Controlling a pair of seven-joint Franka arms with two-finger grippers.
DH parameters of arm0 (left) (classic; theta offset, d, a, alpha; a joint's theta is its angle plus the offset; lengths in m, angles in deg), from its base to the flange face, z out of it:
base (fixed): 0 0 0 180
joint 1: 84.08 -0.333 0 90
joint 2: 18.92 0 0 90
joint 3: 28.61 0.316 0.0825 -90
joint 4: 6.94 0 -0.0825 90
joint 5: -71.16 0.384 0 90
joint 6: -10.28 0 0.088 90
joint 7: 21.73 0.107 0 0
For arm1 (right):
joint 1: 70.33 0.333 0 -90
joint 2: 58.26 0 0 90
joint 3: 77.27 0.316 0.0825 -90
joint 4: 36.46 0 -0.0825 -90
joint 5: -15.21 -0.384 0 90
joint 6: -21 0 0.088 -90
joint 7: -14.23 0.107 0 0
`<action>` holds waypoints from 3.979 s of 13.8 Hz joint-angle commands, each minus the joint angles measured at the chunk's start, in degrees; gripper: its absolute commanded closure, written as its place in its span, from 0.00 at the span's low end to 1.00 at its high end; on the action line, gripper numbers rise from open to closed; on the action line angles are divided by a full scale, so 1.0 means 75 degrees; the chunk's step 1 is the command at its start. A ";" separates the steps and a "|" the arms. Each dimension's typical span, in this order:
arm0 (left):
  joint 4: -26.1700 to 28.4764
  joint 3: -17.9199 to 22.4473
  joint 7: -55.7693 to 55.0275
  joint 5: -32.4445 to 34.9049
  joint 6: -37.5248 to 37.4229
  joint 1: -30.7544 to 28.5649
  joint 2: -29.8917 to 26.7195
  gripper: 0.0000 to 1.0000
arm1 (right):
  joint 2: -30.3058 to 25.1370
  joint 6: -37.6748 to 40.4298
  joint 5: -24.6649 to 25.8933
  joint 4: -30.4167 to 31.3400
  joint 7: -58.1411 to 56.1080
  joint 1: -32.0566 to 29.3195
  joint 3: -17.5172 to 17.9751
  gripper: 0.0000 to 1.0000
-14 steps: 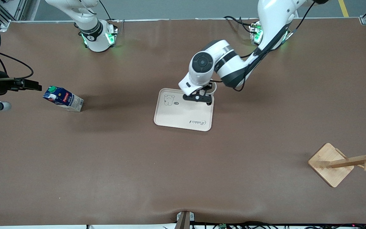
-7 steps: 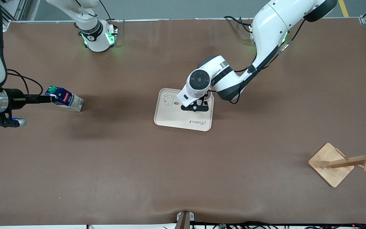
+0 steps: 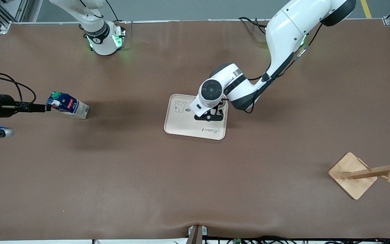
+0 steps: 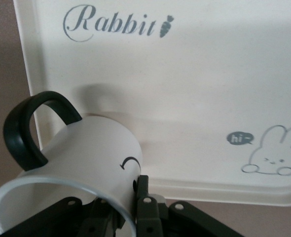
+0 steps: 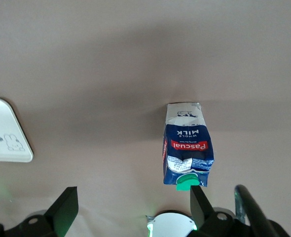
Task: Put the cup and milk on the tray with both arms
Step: 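Lower the mug onto the tray and open the left gripper, then withdraw the left gripper while the right gripper grasps and lifts the milk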
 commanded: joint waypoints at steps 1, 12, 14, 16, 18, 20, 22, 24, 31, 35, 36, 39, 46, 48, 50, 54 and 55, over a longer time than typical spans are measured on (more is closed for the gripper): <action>-0.0194 0.0329 -0.0127 0.0155 -0.0126 0.0381 0.0038 1.00 | -0.0003 0.0107 -0.0227 -0.0233 0.0527 -0.0120 0.0120 0.00; -0.1362 0.0352 -0.0256 0.0167 -0.1071 0.0206 -0.0301 0.00 | -0.0995 -0.1806 0.1068 0.1905 0.0551 0.0476 0.0120 0.00; -0.2031 0.0352 -0.0220 0.0178 -0.2020 -0.0086 -0.0640 0.00 | -0.1618 -0.3228 0.1507 0.2995 0.0551 0.0607 0.0120 0.00; -0.2092 0.0341 0.0164 0.0167 -0.2538 -0.0624 -0.1388 0.00 | -0.1912 -0.3419 0.1519 0.3654 0.0504 0.0549 0.0120 0.00; -0.2104 0.0341 0.0832 0.0167 -0.2867 -0.1105 -0.1928 0.00 | -0.1972 -0.3479 0.1635 0.3738 0.0457 0.0560 0.0108 0.00; -0.2104 0.0329 0.1312 0.0178 -0.3043 -0.1807 -0.2280 0.00 | -0.1972 -0.3537 0.1986 0.3913 0.0282 0.0374 0.0108 0.00; -0.2104 0.0352 0.2038 0.0178 -0.3126 -0.2393 -0.2550 0.00 | -0.1995 -0.4038 0.1999 0.4264 -0.0080 0.0174 0.0108 0.00; -0.2104 0.0352 0.2497 0.0178 -0.3138 -0.2968 -0.2878 0.00 | -0.2089 -0.4485 0.1999 0.4674 -0.0211 0.0033 0.0108 0.00; -0.2127 0.0364 0.2967 0.0178 -0.3442 -0.3954 -0.3758 0.00 | -0.2159 -0.4849 0.1906 0.5215 -0.0211 0.0021 0.0108 0.00; -0.2057 0.0805 0.3479 -0.0019 -0.3757 -0.4037 -0.4459 0.00 | -0.2194 -0.4990 0.1906 0.5496 -0.0223 0.0009 0.0108 0.56; -0.1987 0.1204 0.4040 -0.0114 -0.3852 -0.3770 -0.4636 0.00 | -0.2195 -0.4967 0.1906 0.5496 -0.0234 0.0009 0.0108 0.64; -0.1484 0.3752 0.5435 -0.1212 -0.4028 -0.2273 -0.5503 0.00 | -0.2230 -0.4874 0.1882 0.5461 -0.0223 0.0021 0.0108 1.00; -0.0732 0.4466 0.5874 -0.1333 -0.4099 -0.1740 -0.6220 0.00 | -0.2125 -0.3293 0.0981 0.3787 0.0127 0.0898 0.0166 1.00; -0.0721 0.4466 0.5873 -0.1322 -0.4040 -0.1740 -0.6185 0.00 | -0.2113 -0.3093 0.0886 0.3470 0.0863 0.1541 0.0166 1.00; -0.0709 0.4454 0.5873 -0.1322 -0.3982 -0.1740 -0.6161 0.00 | -0.2078 -0.3092 0.0886 0.3212 0.1718 0.2349 0.0166 1.00; -0.0709 0.4477 0.5873 -0.1333 -0.3993 -0.1752 -0.6161 0.00 | -0.1600 -0.2928 0.0886 0.2347 0.4506 0.4223 0.0166 1.00; -0.0721 0.4477 0.5885 -0.1322 -0.3993 -0.1752 -0.6150 0.00 | -0.1307 -0.2939 0.0886 0.2054 0.4964 0.4588 0.0166 1.00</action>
